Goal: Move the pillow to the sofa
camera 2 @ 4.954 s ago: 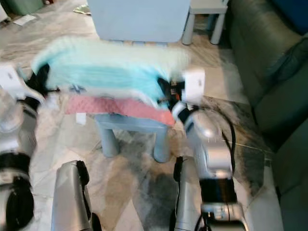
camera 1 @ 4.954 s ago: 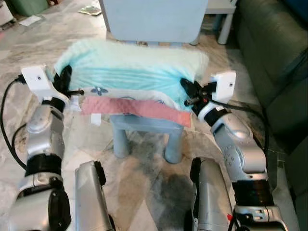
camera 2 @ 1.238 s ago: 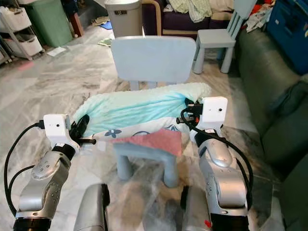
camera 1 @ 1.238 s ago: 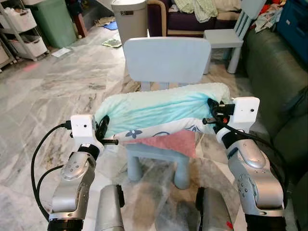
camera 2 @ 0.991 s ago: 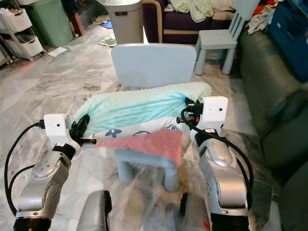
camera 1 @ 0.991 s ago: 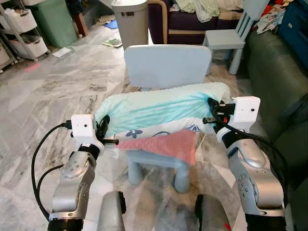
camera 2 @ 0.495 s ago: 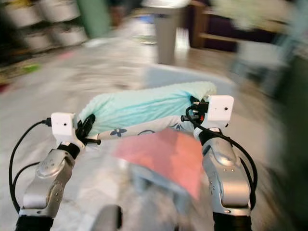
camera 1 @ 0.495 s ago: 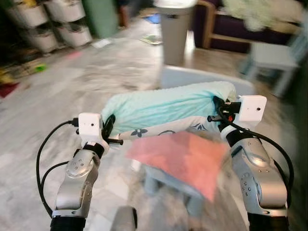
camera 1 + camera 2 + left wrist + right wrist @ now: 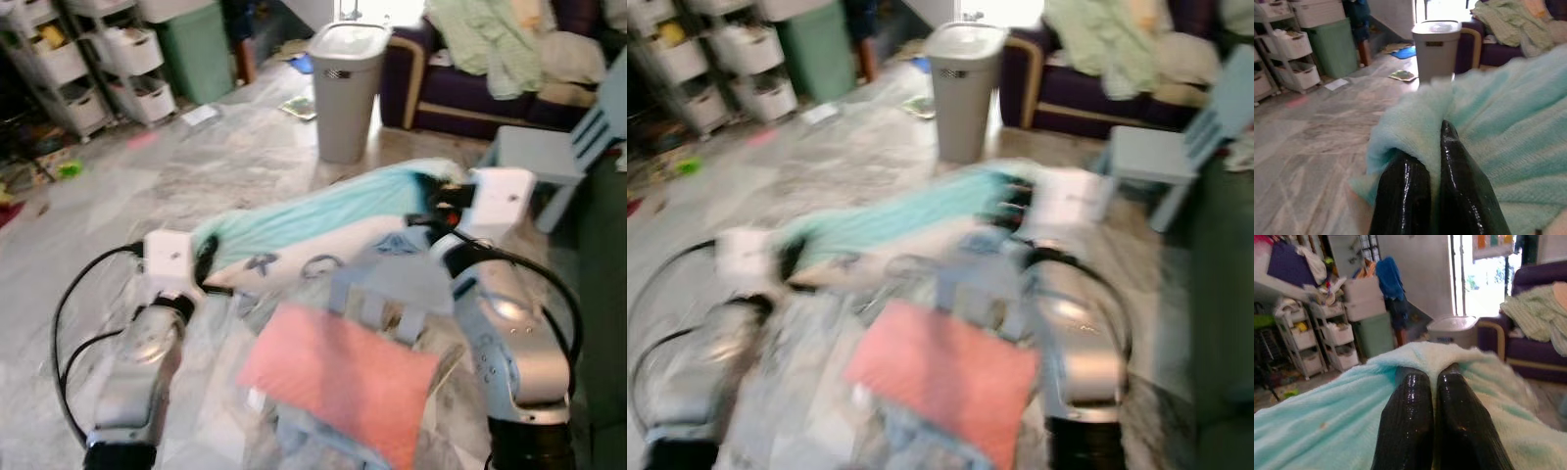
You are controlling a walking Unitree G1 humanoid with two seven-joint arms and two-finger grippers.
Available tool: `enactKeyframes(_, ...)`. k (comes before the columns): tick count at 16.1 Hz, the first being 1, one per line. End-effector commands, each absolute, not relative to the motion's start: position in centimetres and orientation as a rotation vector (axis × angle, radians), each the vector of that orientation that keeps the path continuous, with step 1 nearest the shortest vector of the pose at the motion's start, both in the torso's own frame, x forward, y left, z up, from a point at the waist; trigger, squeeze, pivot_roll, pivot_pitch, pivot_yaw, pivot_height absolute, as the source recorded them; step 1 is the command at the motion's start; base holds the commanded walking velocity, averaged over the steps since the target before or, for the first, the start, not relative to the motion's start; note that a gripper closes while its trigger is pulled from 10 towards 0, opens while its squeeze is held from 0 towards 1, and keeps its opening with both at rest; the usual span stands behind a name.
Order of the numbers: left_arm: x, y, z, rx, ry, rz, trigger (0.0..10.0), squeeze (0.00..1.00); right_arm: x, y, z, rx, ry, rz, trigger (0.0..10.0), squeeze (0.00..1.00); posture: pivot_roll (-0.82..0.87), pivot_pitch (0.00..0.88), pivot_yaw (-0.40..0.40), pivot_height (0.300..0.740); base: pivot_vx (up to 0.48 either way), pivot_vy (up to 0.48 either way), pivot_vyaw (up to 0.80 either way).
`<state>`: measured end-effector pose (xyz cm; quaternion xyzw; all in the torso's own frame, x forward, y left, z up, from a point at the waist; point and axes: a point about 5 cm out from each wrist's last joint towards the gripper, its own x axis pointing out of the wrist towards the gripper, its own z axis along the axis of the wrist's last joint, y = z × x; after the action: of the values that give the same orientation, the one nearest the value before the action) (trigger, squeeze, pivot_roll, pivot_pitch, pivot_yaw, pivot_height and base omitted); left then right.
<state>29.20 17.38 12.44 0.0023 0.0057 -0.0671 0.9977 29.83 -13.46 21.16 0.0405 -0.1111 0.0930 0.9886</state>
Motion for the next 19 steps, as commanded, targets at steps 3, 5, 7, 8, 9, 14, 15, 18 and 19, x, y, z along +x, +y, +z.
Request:
enactKeyframes(3,29.3,16.1,12.5,0.009,0.009,-0.165,10.0,0.00,29.5,-15.8,21.8,0.071,-0.255,0.094,10.0,0.00,-0.04,0.000,0.063,0.740,0.000,0.000,0.00)
enactKeyframes(5,29.2,16.1,12.4,0.012,0.012,-0.163,10.0,0.00,29.6,-15.6,22.0,0.075,-0.256,0.098,10.0,0.00,-0.04,0.000,0.060,0.740,0.000,0.000,0.00)
enactKeyframes(7,29.1,16.0,12.4,0.016,0.016,-0.168,10.0,0.00,29.6,-15.6,21.9,0.082,-0.249,0.099,10.0,0.00,-0.03,0.000,0.058,0.740,0.000,0.000,0.00)
enactKeyframes(8,29.1,15.9,12.4,0.016,0.018,-0.175,10.0,0.00,29.5,-15.6,21.8,0.087,-0.243,0.099,10.0,0.00,-0.03,0.000,0.058,0.740,0.000,0.000,0.00)
enactKeyframes(9,29.1,15.7,12.4,0.010,0.023,-0.179,10.0,0.00,29.5,-15.5,21.7,0.093,-0.232,0.101,10.0,0.00,-0.03,0.000,0.058,0.740,0.000,0.000,-0.51)
enactKeyframes(14,29.2,15.4,12.8,-0.032,0.036,-0.178,10.0,0.00,29.2,-15.3,21.1,0.106,-0.192,0.115,10.0,0.00,-0.04,0.000,0.050,0.740,0.000,0.000,-0.80)
enactKeyframes(15,28.8,15.2,12.6,-0.044,0.049,-0.191,10.0,0.00,28.9,-15.3,21.0,0.103,-0.184,0.117,10.0,0.00,-0.04,0.000,0.047,0.740,0.000,0.000,-0.43)
enactKeyframes(18,28.1,15.2,12.1,-0.089,0.082,-0.190,10.0,0.00,28.4,-15.3,20.7,0.096,-0.163,0.120,10.0,0.00,-0.04,0.000,0.044,0.740,0.000,0.000,0.00)
enactKeyframes(19,28.0,15.2,12.0,-0.090,0.092,-0.188,10.0,0.00,28.2,-15.4,20.6,0.092,-0.153,0.121,10.0,0.00,-0.05,0.000,0.044,0.740,0.000,0.000,0.00)
